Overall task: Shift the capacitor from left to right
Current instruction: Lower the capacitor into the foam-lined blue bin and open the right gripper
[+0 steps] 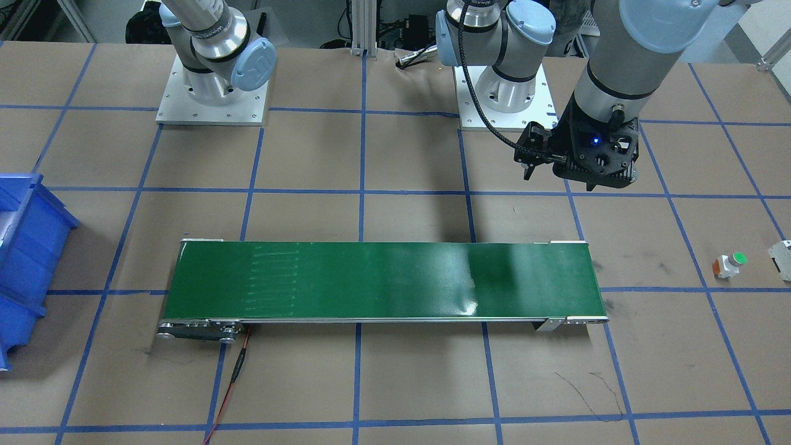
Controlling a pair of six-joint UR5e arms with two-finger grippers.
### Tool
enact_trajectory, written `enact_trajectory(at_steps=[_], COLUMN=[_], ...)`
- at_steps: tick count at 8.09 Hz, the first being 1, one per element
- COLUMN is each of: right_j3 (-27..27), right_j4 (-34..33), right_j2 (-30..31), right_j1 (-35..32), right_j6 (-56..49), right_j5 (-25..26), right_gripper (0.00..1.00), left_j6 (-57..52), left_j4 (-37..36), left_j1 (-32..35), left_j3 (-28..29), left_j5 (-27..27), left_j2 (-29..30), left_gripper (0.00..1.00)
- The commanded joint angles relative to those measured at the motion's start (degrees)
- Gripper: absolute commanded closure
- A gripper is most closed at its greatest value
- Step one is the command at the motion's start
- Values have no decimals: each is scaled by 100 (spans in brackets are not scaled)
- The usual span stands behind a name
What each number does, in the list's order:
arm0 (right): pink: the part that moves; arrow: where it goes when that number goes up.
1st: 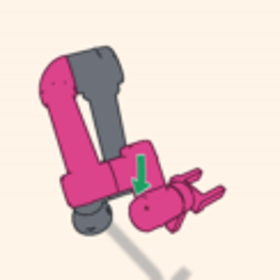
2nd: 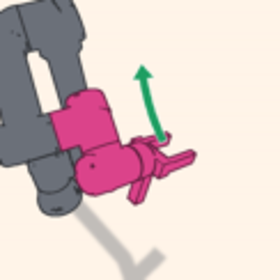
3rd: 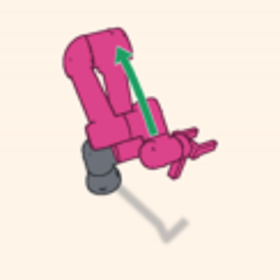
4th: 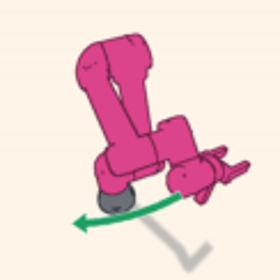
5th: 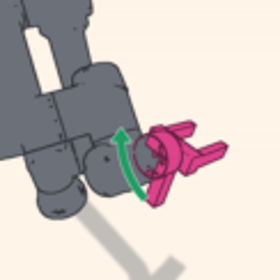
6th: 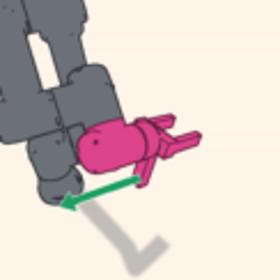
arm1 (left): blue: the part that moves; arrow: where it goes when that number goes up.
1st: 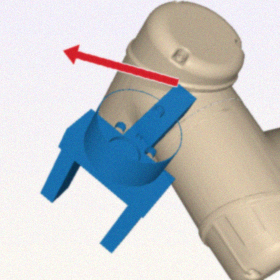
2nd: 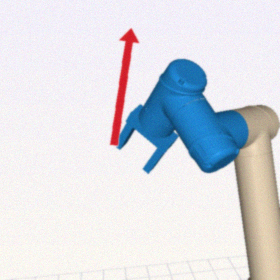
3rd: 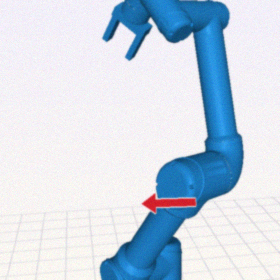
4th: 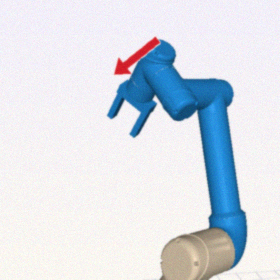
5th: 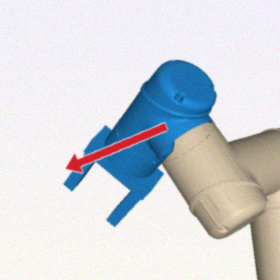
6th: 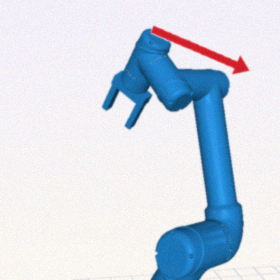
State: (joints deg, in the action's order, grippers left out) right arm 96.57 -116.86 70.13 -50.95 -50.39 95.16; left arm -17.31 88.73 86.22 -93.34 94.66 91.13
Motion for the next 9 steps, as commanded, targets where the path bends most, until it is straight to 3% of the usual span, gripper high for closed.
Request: enact_trajectory(at_steps=[1,3,4,6,8,9], right_j3=[20,20,20,20,20,20], right_j4=[-56,-56,-91,-258,-259,-276], right_j2=[-296,-377,-351,-342,-342,-342], right_j1=[190,288,288,288,288,288], right_j6=[-32,-50,-50,-137,-129,-129], right_j5=[-207,-358,-410,-595,-621,-856], right_gripper=[100,100,89,59,36,13], left_j6=[0,0,0,-9,-9,0], left_j4=[-4,-4,-4,-109,-267,-277], left_j1=[0,-9,-9,0,-9,-9], left_j3=[0,-9,0,-9,-9,-9], left_j5=[0,0,0,0,-9,8], left_j2=[10,10,10,10,10,10], left_gripper=[0,0,0,0,0,0])
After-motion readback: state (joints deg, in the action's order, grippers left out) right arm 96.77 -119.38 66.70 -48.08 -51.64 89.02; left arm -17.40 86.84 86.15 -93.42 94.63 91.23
